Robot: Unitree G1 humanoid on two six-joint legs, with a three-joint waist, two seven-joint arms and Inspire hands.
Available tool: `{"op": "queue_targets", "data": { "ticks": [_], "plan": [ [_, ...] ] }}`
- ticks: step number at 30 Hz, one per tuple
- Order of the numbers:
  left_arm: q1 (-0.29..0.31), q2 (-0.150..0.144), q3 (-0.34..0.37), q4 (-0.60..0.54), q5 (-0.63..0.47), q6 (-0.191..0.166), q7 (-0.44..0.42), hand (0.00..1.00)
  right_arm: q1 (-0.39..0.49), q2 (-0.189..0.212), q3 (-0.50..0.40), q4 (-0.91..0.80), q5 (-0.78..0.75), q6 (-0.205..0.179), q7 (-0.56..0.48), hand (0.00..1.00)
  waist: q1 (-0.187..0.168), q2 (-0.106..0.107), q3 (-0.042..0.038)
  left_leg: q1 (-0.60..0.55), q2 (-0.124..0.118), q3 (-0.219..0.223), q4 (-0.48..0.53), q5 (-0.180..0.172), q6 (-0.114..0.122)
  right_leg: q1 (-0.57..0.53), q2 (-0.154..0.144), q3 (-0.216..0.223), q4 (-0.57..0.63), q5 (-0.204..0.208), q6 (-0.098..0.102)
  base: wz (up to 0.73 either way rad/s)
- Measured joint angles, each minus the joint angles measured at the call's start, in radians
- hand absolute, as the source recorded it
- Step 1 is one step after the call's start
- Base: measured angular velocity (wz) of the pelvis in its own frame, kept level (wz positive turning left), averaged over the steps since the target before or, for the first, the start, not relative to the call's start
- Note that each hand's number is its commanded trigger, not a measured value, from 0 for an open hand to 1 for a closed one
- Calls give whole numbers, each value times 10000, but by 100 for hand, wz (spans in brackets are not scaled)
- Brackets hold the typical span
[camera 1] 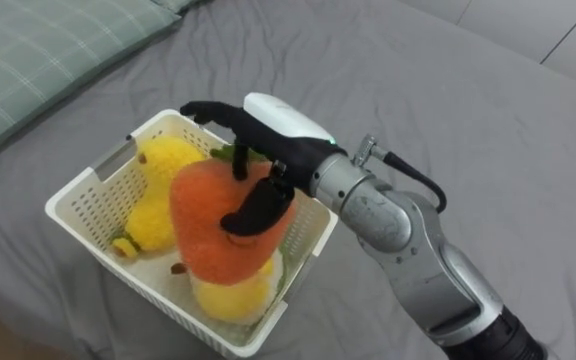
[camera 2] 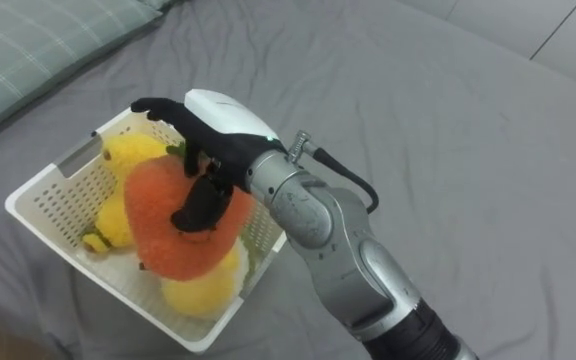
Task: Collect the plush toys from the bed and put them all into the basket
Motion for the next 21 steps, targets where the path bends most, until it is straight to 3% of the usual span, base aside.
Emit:
{"op": "queue_targets", "data": {
  "ticks": [21],
  "plan": [
    [-48, 0, -6, 0, 6, 2, -37, 0, 0, 2, 49, 2, -3, 0, 79, 0, -34, 22, 16, 9, -2, 1, 21, 1, 0, 16, 3, 41, 0, -2, 3, 0]
  ]
}}
